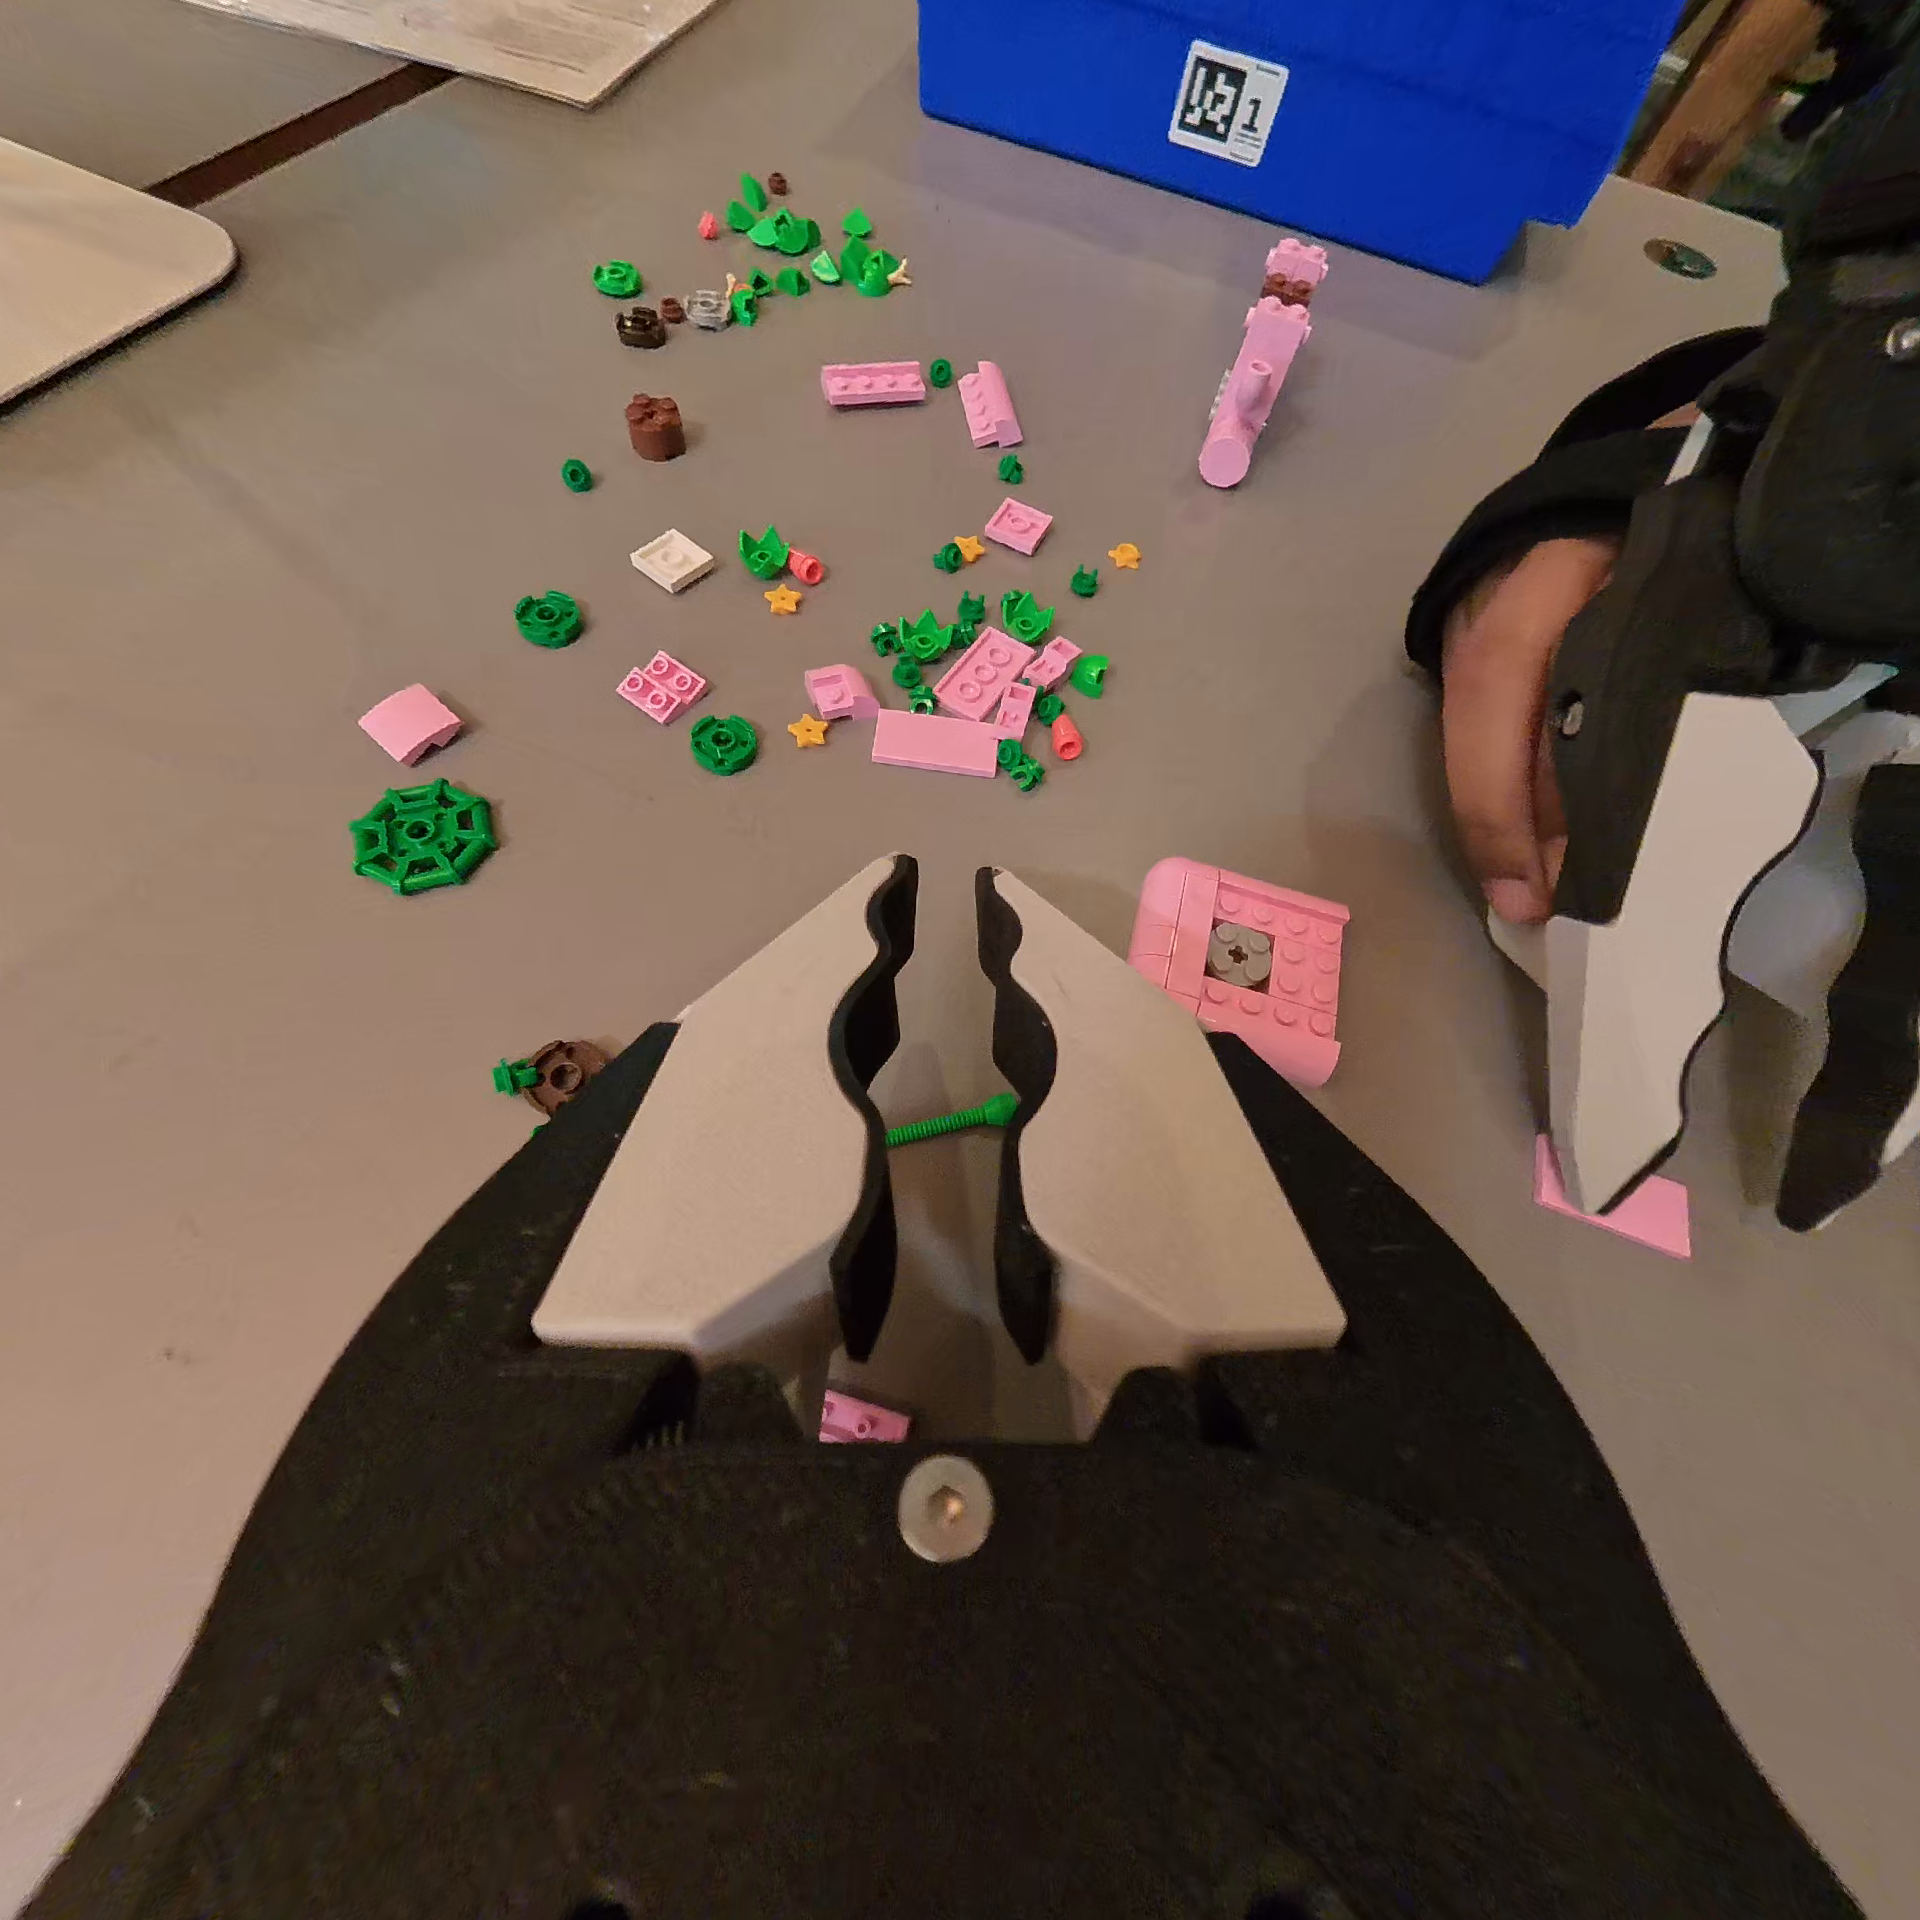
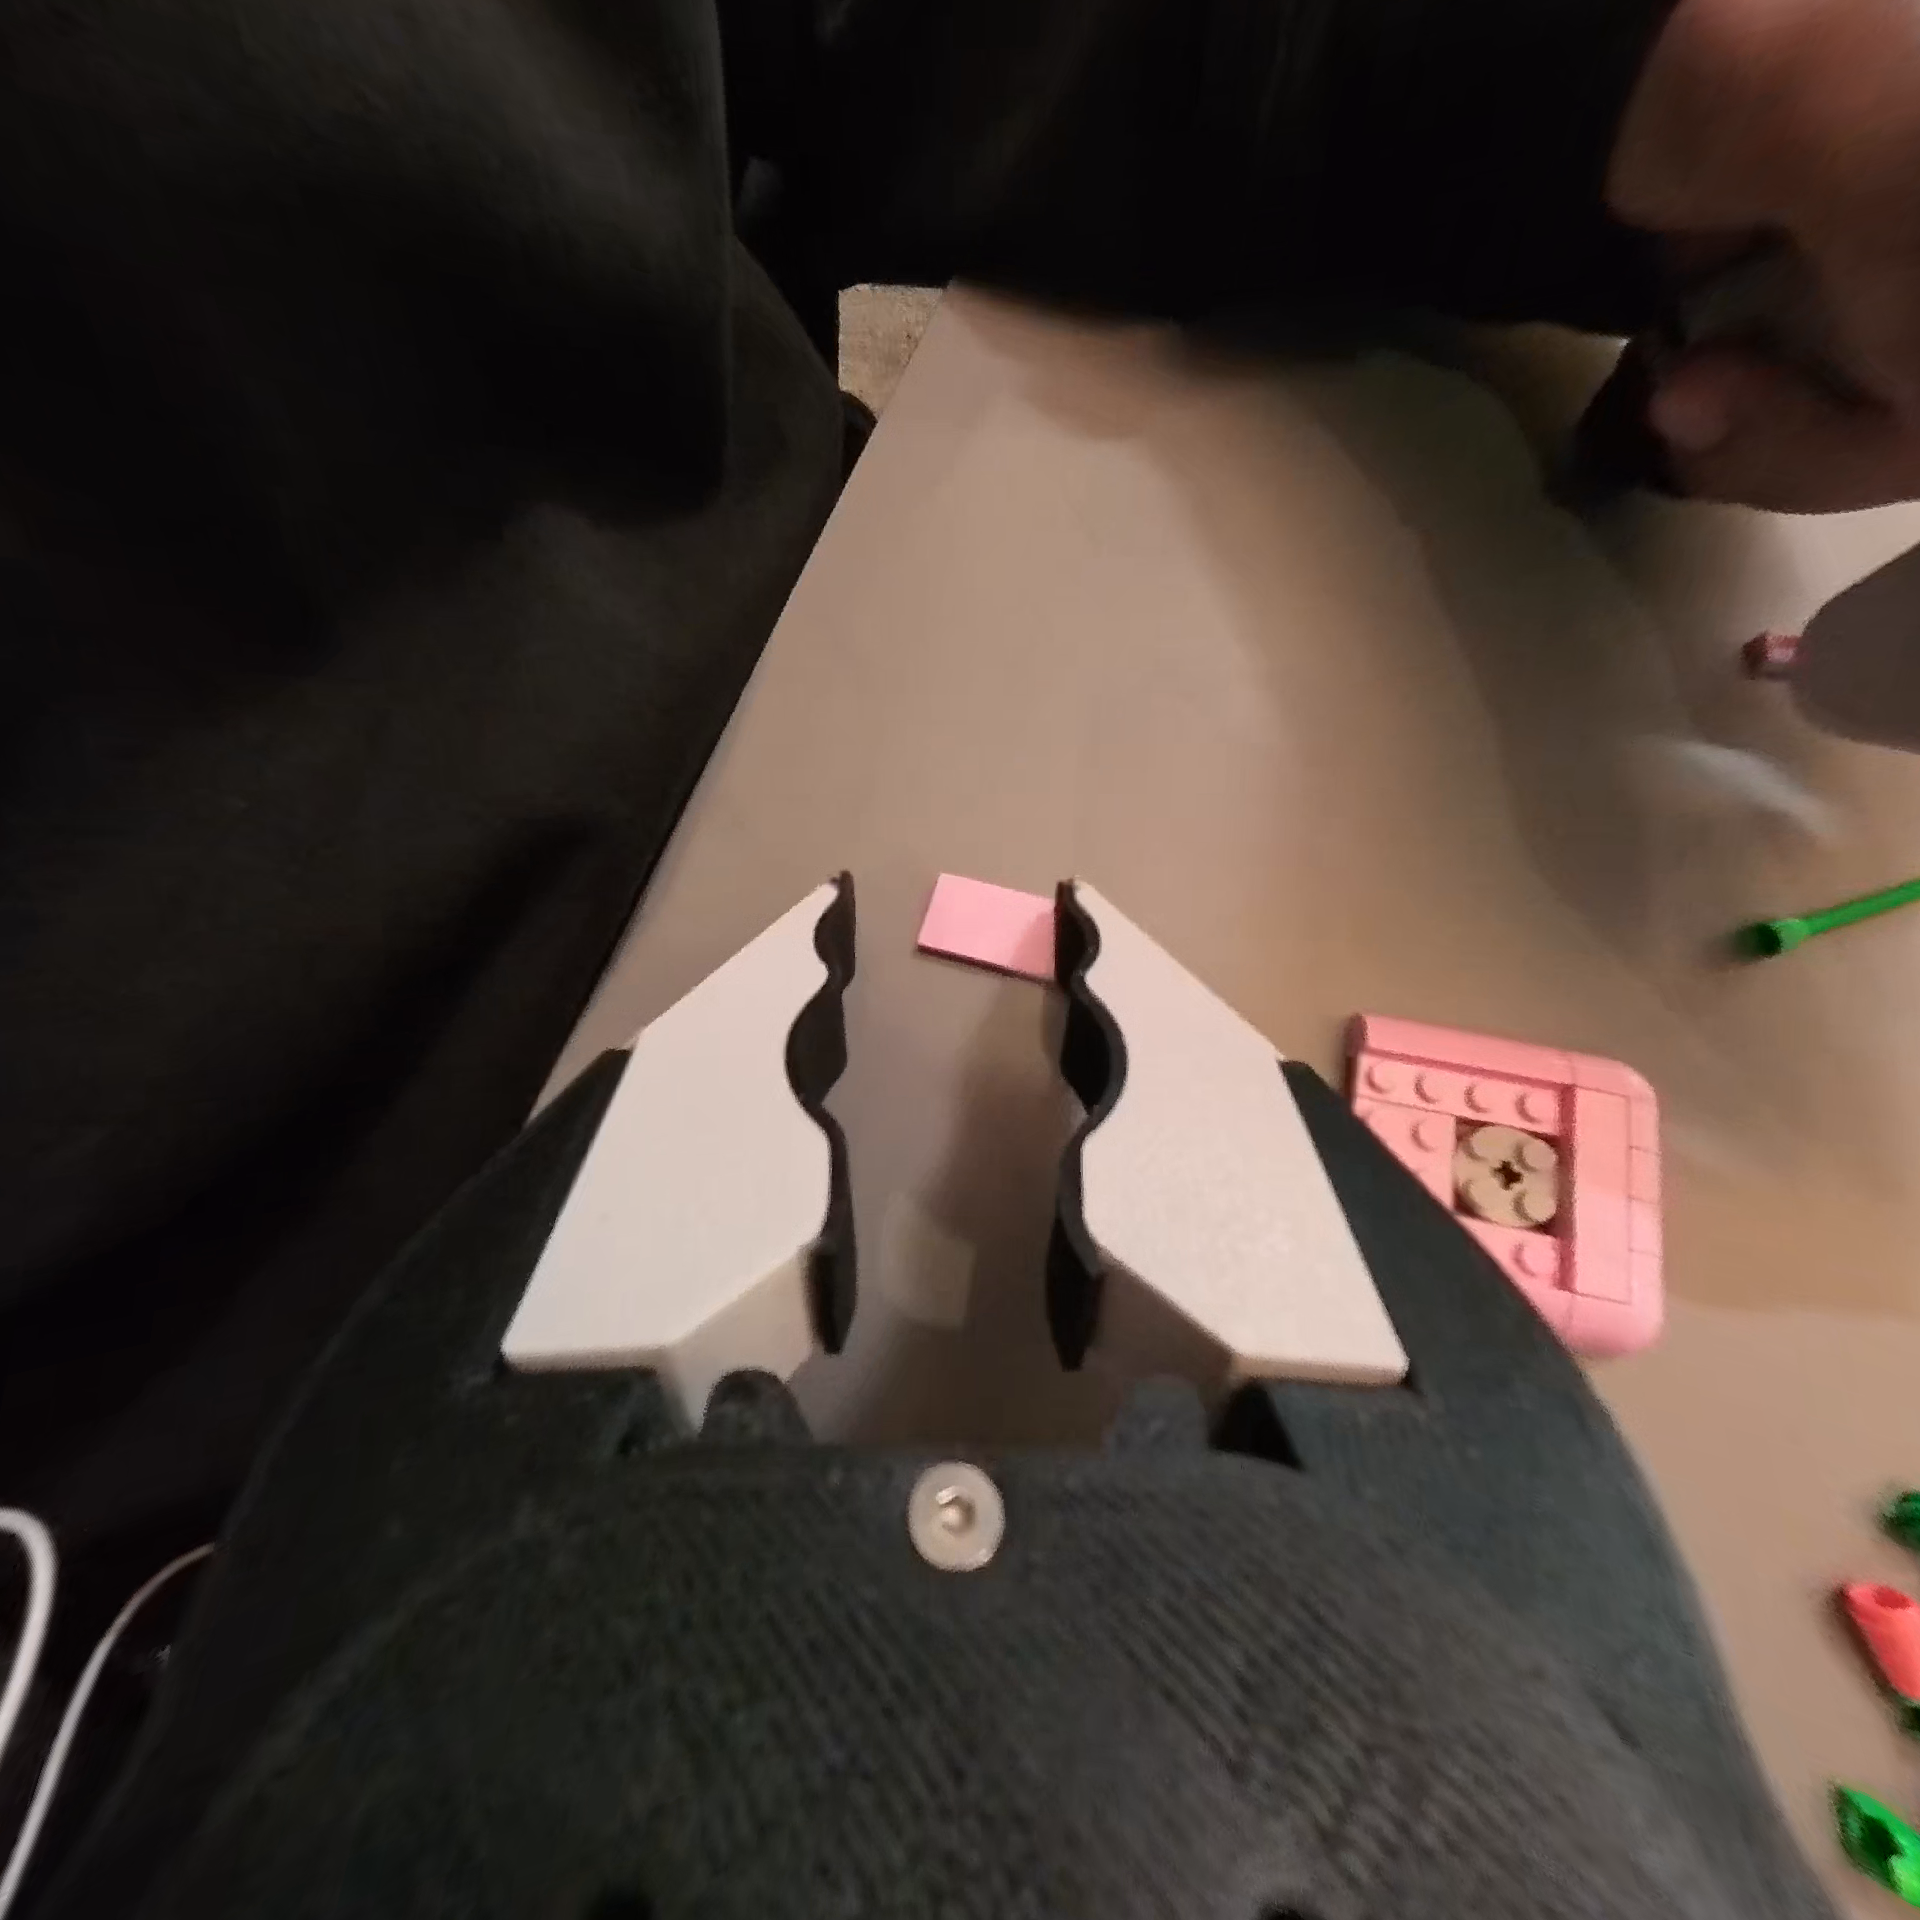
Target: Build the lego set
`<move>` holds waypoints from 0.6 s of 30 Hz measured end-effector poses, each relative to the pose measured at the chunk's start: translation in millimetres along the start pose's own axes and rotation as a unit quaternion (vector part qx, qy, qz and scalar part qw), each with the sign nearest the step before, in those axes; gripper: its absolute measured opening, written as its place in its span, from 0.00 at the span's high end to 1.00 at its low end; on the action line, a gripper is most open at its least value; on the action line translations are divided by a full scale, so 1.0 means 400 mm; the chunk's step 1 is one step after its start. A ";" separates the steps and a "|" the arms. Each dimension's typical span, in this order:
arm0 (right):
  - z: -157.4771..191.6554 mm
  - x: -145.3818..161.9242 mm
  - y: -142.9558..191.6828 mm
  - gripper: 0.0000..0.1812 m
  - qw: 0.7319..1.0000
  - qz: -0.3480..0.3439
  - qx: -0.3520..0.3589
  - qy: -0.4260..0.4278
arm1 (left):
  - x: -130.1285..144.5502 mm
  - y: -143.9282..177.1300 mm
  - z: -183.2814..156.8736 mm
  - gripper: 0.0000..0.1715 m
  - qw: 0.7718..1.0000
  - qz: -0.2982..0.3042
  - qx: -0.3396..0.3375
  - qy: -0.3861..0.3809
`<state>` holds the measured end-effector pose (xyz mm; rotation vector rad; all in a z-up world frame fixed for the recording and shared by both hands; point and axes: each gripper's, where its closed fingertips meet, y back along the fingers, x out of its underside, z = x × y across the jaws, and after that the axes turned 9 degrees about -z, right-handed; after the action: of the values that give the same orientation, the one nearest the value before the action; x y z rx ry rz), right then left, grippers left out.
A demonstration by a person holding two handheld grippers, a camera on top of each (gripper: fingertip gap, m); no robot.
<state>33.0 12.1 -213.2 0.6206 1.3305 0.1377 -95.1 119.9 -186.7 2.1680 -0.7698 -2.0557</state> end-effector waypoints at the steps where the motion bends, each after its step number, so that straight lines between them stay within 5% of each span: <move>1: -0.002 0.003 -0.001 0.80 1.000 0.004 0.002 0.000 | 0.000 0.000 0.000 0.95 1.000 0.000 0.000 0.001; 7: -0.026 0.040 0.051 0.90 0.999 0.037 0.019 -0.029 | 0.002 -0.001 -0.002 0.95 1.000 0.003 0.001 0.000; 12: -0.013 -0.004 0.042 0.86 1.000 -0.006 0.011 -0.010 | 0.004 -0.001 -0.003 0.95 1.000 0.005 0.002 -0.001; 18: 0.007 0.024 0.020 0.83 1.000 0.019 -0.010 -0.009 | 0.005 -0.002 -0.005 0.95 1.000 0.007 0.002 -0.004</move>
<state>40.1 22.2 -217.3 0.6301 1.2980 0.1758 -93.1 119.4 -188.7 2.1526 -0.7882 -2.0585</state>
